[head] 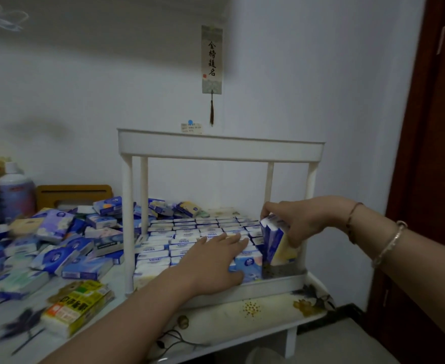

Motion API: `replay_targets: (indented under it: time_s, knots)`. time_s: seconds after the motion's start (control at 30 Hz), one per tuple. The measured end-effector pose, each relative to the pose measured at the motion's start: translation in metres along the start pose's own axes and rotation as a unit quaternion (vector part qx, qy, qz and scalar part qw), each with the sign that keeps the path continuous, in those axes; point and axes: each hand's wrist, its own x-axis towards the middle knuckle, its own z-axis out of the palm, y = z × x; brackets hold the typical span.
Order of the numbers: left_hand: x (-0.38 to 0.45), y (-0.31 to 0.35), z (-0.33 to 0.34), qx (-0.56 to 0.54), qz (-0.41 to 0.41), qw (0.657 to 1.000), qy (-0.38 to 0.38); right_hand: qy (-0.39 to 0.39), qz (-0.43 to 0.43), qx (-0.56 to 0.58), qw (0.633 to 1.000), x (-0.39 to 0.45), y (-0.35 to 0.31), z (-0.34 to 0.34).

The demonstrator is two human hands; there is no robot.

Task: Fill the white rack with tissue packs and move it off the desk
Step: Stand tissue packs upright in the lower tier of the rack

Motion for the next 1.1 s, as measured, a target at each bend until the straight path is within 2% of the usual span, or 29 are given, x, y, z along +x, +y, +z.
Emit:
replay_targets:
  time_s: [0.13, 0.33, 0.47, 0.6, 0.8, 0.93, 1.1]
  knots:
    - [0.0, 0.0, 0.002, -0.002, 0.0, 1.0, 0.007, 0.031, 0.006, -0.018, 0.999, 0.01, 0.0, 0.007]
    - [-0.001, 0.001, 0.002, -0.005, 0.003, 1.0, 0.013, 0.103, 0.006, 0.043, 0.994, 0.021, 0.001, 0.016]
    - [0.001, 0.0, -0.002, -0.023, 0.005, 1.0, 0.012, 0.109, -0.001, 0.033, 0.993, 0.021, 0.002, 0.016]
    - [0.029, -0.005, -0.017, -0.104, -0.017, 0.994, 0.002, 0.107, -0.005, 0.025, 0.994, 0.02, 0.002, 0.018]
    - [0.051, -0.011, -0.008, -0.078, -0.02, 0.996, -0.025, 0.122, -0.012, 0.023, 0.992, 0.022, 0.006, 0.023]
    - [0.047, -0.011, -0.012, -0.088, -0.032, 0.995, 0.016, 0.135, -0.013, 0.014, 0.991, 0.025, 0.007, 0.025]
    - [0.043, -0.003, -0.016, -0.11, -0.009, 0.993, 0.04, 0.145, -0.012, 0.02, 0.989, 0.031, 0.004, 0.026]
